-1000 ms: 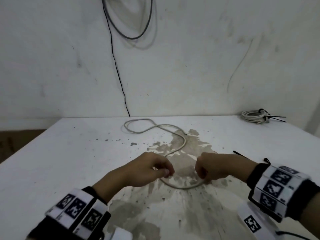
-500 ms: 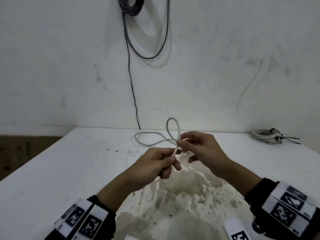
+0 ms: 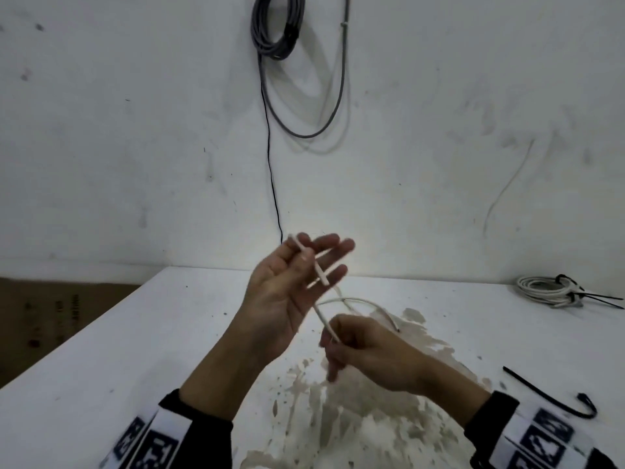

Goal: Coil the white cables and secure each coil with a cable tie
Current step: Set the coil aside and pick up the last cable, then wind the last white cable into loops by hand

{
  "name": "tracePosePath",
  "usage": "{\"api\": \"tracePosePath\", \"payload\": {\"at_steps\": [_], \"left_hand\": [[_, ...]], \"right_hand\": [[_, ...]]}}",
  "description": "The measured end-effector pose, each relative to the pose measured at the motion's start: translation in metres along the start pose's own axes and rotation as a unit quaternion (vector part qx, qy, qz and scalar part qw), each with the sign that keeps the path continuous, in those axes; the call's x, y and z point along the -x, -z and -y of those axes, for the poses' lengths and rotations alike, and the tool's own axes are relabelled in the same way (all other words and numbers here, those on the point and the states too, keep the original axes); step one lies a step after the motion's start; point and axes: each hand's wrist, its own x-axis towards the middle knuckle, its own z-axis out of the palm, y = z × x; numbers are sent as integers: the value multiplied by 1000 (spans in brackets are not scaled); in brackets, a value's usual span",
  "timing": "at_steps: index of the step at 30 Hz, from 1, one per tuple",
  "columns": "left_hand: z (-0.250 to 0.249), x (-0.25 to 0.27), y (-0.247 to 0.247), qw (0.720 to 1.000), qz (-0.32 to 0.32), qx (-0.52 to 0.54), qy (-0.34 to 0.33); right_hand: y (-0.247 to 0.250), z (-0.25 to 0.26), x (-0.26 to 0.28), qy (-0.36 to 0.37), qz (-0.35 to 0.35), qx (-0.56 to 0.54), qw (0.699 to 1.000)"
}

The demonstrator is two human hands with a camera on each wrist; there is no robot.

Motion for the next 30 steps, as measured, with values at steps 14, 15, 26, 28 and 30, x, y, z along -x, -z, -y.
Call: {"api": "tracePosePath", "payload": {"at_steps": [14, 15, 26, 28, 30], "left_hand": [[-19, -33, 70, 809, -199, -440, -336], [-11, -31, 69, 776, -166, -518, -321], [31, -26, 56, 787, 3, -617, 20], [29, -24, 53, 817, 15, -576, 38], [23, -22, 47, 853, 37, -511, 106]], "right_hand": [[50, -55, -2, 10, -103, 346, 932], [51, -50, -6, 43, -123, 329, 935], [69, 10, -37, 199, -200, 297, 912], [73, 12, -38, 199, -199, 310, 908], [73, 15, -39, 205, -193, 310, 908]]}}
